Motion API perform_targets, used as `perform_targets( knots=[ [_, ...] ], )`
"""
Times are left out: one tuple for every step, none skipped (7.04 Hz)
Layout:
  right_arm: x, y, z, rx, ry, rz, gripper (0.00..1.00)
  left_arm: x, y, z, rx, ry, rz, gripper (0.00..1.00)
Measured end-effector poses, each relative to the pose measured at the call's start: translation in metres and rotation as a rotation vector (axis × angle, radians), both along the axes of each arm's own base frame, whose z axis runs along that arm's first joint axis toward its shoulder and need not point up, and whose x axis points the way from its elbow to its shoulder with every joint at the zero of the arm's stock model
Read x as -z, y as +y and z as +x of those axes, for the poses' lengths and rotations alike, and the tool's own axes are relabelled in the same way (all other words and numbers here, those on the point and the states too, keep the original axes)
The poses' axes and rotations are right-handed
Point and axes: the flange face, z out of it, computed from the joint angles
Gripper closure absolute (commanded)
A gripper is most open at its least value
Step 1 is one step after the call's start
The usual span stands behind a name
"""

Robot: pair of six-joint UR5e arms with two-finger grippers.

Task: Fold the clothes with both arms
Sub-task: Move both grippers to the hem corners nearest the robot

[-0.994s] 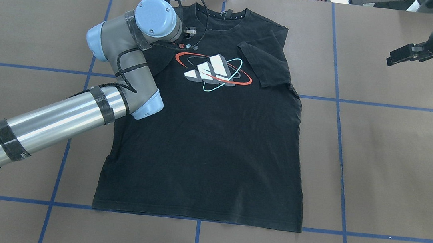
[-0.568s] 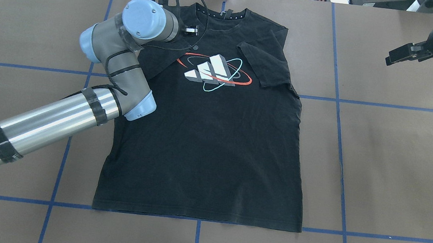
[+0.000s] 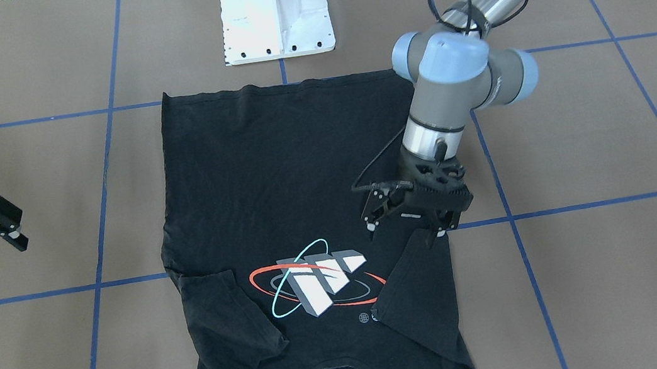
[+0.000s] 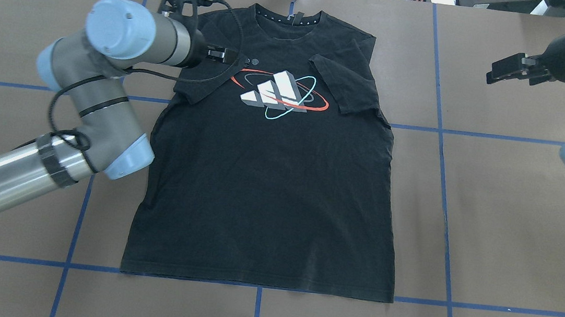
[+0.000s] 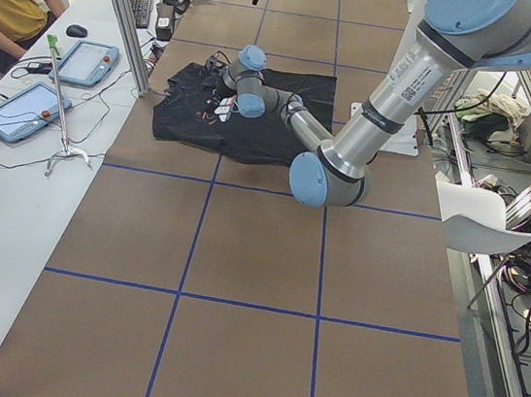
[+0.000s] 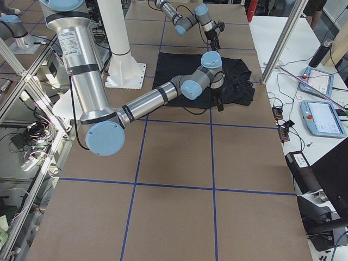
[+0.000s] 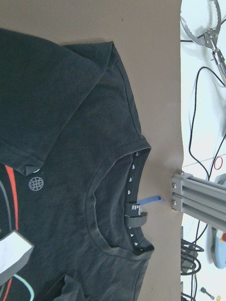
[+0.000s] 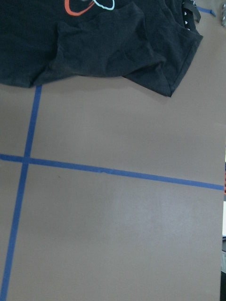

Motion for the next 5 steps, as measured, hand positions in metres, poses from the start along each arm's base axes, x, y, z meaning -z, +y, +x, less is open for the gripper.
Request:
perform_targets(
  knots=[
    [0.011,0.025,-0.013,-0.013,-0.019,-0.015,0.0,0.0,0.026,-0.022,-0.028,0.017,0.008,0.0],
    [0.019,0.054,-0.027,-0.023,-0.031,-0.03,0.0,-0.004,0.051,-0.038,-0.048,0.031,0.013,0.0],
    [0.025,0.083,-0.041,-0.031,-0.038,-0.043,0.0,-0.011,0.076,-0.05,-0.07,0.042,0.011,0.0],
    [0.03,0.114,-0.055,-0.034,-0.042,-0.057,0.0,-0.024,0.102,-0.058,-0.096,0.045,-0.003,0.0],
    [0.033,0.146,-0.071,-0.043,-0.046,-0.079,0.0,-0.039,0.131,-0.062,-0.121,0.045,-0.031,0.0]
  ],
)
